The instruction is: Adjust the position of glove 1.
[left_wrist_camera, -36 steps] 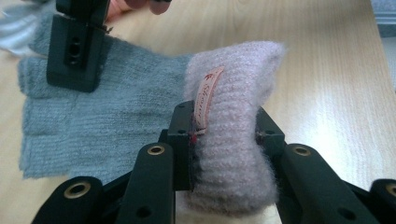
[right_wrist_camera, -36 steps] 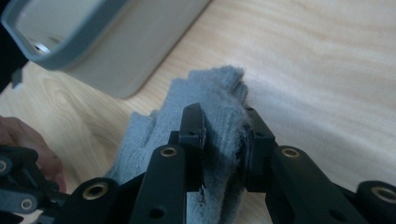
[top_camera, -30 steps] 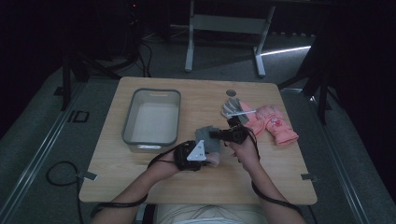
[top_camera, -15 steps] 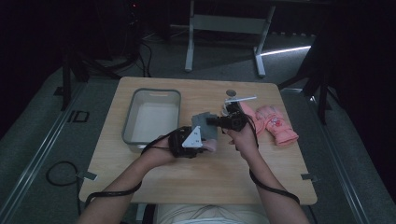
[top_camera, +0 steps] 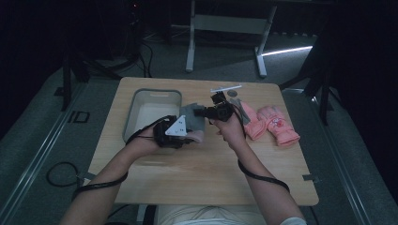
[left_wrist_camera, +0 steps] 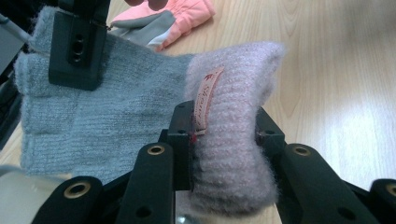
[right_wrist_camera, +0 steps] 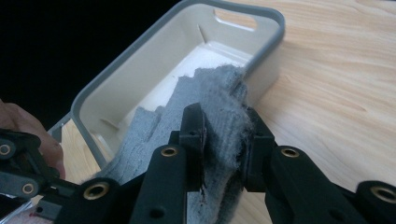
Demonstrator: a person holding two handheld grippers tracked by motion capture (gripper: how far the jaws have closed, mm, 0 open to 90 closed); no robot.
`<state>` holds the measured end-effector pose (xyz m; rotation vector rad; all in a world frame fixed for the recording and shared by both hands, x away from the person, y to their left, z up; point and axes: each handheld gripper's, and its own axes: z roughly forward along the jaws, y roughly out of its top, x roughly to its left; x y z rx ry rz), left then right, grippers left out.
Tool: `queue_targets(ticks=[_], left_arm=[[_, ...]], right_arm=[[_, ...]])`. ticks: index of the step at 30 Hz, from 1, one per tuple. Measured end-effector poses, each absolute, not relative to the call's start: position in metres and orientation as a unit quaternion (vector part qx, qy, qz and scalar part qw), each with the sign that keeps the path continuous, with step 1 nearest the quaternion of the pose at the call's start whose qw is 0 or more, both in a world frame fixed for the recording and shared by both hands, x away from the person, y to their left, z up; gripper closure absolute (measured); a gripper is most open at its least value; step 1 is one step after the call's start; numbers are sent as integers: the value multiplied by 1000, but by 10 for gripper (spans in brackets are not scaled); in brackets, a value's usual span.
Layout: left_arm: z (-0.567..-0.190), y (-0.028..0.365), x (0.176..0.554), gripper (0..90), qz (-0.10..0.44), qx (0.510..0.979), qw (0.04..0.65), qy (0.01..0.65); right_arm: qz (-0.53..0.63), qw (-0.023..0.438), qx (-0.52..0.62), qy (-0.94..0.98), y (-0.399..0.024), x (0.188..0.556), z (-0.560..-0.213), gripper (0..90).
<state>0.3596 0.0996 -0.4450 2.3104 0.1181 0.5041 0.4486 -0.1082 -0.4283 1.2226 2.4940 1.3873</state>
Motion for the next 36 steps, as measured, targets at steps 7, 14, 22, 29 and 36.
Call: queue_targets(ticks=[7, 14, 22, 29, 36], left_arm=[[-442, 125, 363, 673, 205, 906, 368, 51], [-440, 150, 372, 671, 215, 908, 354, 55], [-444, 176, 384, 670, 212, 913, 340, 70], [-452, 192, 405, 671, 193, 923, 321, 90], [-472, 196, 426, 670, 167, 933, 303, 103]], right_arm=[[448, 18, 383, 808, -80, 455, -425, 747], [448, 22, 377, 810, -50, 466, -424, 747], [442, 20, 370, 817, -16, 478, -425, 747], [431, 24, 369, 823, 12, 493, -434, 747], [414, 15, 391, 822, 25, 511, -454, 746]])
